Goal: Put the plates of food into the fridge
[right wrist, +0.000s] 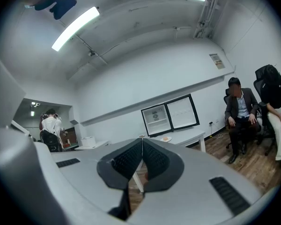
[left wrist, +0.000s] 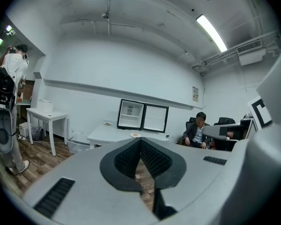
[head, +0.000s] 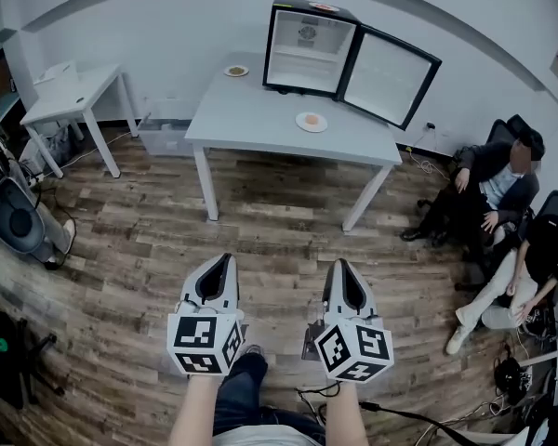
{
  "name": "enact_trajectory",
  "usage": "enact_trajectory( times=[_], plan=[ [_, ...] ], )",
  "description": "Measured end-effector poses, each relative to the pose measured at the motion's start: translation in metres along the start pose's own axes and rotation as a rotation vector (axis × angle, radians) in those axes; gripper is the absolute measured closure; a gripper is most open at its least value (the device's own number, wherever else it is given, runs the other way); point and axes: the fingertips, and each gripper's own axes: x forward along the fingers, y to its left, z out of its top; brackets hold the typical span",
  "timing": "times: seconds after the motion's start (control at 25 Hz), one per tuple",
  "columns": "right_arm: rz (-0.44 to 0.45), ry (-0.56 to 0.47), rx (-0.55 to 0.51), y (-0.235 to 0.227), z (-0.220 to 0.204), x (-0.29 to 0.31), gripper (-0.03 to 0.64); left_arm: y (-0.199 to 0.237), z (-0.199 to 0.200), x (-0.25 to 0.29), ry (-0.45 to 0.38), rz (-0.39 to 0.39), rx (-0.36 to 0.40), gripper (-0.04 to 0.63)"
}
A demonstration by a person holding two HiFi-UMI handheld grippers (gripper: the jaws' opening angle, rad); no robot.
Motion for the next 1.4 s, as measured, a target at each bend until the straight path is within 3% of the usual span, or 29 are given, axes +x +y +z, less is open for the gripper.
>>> enact_trajectory(
  times=[0.52, 0.92, 1.4],
  plan=[
    [-0.030, -0.002, 0.010, -0.001, 0.019, 0.129, 0.603, 0.060, 0.032, 0.124, 0.001, -0.034, -0.029, 0.588],
    [-0.026, 0.028, 0.008, -0.046, 0.026, 0.229, 0.603, 0.078, 0.032, 0.225, 0.028, 0.007, -0.054, 0.588],
    [0.029, 0.033, 0.018, -0.114, 0.071, 0.381, 0.603, 0.070, 0.070, 0.379, 0.029, 0.040, -0.058, 0.588]
  ],
)
